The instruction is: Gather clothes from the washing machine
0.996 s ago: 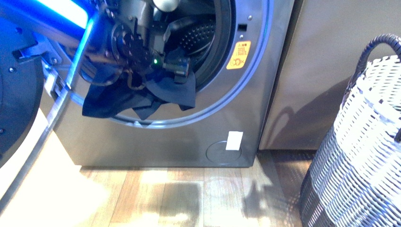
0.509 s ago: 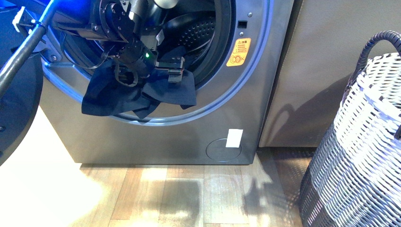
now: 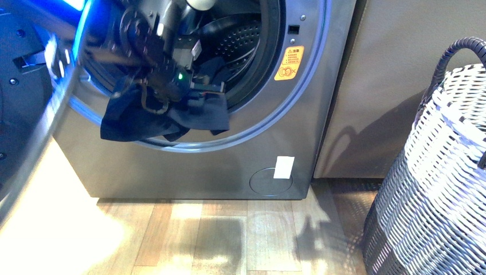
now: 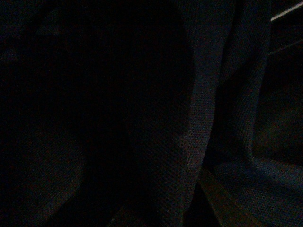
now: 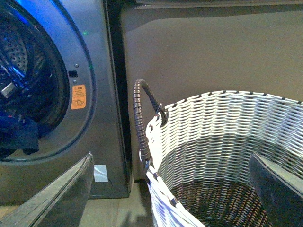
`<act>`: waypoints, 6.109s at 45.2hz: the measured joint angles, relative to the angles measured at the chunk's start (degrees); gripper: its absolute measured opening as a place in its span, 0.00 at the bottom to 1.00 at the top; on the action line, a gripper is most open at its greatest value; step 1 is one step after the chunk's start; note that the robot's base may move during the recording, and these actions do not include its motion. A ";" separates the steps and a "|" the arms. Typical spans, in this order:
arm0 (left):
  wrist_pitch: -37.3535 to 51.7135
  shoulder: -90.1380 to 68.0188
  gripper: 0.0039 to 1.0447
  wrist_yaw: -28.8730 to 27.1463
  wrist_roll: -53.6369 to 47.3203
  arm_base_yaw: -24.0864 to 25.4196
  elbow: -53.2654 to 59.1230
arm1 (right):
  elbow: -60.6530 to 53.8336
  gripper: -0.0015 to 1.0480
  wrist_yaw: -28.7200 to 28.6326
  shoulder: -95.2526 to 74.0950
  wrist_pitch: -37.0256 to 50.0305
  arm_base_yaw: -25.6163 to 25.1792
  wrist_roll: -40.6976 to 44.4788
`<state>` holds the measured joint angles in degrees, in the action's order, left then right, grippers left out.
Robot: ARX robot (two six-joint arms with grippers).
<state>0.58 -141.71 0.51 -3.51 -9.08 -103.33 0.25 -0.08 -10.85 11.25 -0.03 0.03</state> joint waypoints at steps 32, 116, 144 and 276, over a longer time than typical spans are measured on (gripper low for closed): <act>23.43 43.32 0.07 9.22 -3.02 4.37 46.29 | 0.00 0.93 0.00 0.00 0.00 0.00 0.00; -0.31 55.78 0.07 11.63 -1.22 -27.67 1.90 | 0.00 0.93 0.00 0.00 0.00 0.00 0.00; -0.31 55.78 0.07 11.61 -1.22 -27.52 1.86 | 13.99 0.93 -39.19 -23.37 43.82 -5.97 -30.05; -0.26 55.87 0.94 11.43 -1.29 -27.47 1.51 | 36.83 0.10 -30.23 -63.93 15.45 -30.08 -14.75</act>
<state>0.32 -85.84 11.94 -4.80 -36.56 -101.82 37.08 -30.30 -74.78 26.70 -30.11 -14.72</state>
